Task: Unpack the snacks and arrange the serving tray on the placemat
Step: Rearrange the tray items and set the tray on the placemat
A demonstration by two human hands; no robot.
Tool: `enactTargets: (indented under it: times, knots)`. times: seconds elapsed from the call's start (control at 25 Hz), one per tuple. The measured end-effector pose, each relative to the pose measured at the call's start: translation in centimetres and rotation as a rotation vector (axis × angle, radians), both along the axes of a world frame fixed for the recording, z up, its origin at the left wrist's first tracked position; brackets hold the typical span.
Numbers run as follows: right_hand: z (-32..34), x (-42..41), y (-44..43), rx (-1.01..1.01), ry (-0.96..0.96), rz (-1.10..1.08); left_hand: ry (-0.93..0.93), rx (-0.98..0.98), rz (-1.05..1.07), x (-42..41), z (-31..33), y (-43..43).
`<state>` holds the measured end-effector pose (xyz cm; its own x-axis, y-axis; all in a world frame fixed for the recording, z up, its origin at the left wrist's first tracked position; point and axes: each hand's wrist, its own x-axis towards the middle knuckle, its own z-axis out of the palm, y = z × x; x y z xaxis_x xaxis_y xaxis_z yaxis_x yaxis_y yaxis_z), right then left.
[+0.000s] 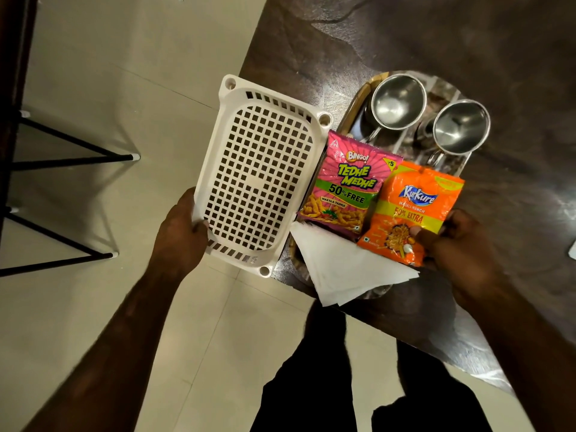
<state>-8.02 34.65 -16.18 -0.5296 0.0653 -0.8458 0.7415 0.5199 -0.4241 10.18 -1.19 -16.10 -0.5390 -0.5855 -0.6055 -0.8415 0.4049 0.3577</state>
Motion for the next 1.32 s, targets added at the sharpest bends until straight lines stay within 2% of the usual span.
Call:
enactTargets:
  times: [0.12,0.2,0.28,0.32,0.4,0.52,0.64,0.72,0.84,1.04,1.16,1.32]
  knots:
    - [0.9,-0.6,-0.3,0.028,-0.026,0.053,-0.045,-0.005,0.036,-0.7,0.8,0.4]
    - [2.1,-1.6,0.8,0.143,0.037,0.158,-0.065,-0.174,0.114,-0.4,2.7,0.3]
    - [3.1,-4.0,3.1,0.294,0.167,0.233,0.092,-0.357,0.180,0.3,5.9,1.6]
    - [3.3,-5.6,4.6,0.325,0.211,0.226,0.185,-0.383,0.181,0.5,7.5,3.2]
    - [3.0,-9.5,7.4,0.260,0.298,0.254,0.252,-0.208,0.164,0.8,9.4,7.9]
    - [4.0,-15.0,5.0,0.129,0.570,0.394,0.058,0.308,0.227,1.2,9.5,15.5]
    - [5.8,-17.4,-1.9,0.100,0.693,0.458,-0.195,0.628,0.469,2.0,7.7,20.1]
    - [5.7,-18.6,-5.3,0.088,0.696,0.540,-0.242,0.742,0.684,2.4,6.4,21.4]
    - [4.9,-20.5,-8.6,0.017,0.671,0.622,-0.156,0.837,0.847,2.1,4.5,21.7]
    - [0.9,-21.2,-9.8,-0.043,0.285,0.721,-0.002,0.932,0.949,1.1,3.0,21.4]
    - [-0.2,-21.0,-9.7,-0.077,0.311,0.793,0.078,0.913,1.057,0.8,2.4,21.7]
    - [-1.0,-20.5,-8.8,-0.117,0.311,0.651,0.157,0.877,1.116,0.8,2.3,22.2]
